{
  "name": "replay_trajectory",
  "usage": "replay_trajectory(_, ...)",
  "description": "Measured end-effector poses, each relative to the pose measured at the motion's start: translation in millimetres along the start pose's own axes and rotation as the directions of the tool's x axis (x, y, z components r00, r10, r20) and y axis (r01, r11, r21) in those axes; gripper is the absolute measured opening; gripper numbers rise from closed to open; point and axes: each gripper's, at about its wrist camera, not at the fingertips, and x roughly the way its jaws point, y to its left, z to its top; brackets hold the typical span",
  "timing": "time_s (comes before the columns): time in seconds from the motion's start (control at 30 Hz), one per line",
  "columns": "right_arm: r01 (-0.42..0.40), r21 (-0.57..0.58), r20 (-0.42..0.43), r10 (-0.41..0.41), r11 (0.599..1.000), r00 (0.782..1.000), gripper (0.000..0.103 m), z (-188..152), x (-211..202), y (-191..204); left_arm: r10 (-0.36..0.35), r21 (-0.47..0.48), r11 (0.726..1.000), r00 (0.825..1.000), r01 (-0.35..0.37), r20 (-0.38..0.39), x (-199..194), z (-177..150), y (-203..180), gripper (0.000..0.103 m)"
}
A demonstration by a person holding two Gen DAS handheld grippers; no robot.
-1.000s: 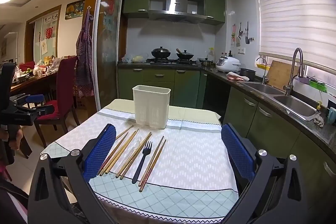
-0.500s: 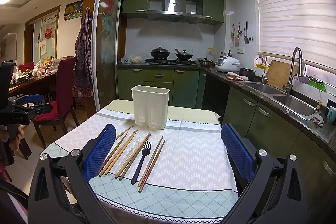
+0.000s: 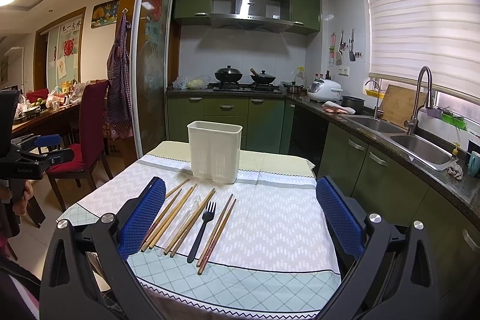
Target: Organize utensils
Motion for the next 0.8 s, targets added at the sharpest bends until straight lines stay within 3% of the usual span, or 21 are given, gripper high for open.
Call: replay_trajectory(0.8,0.003,0.005,-0.014,-0.003,1.0,1.0,0.099,-7.3,8.2,1.9,0.002,-0.001,1.0,1.0,-0.002,-0.01,-0.1,-1.9,4.5,0.097)
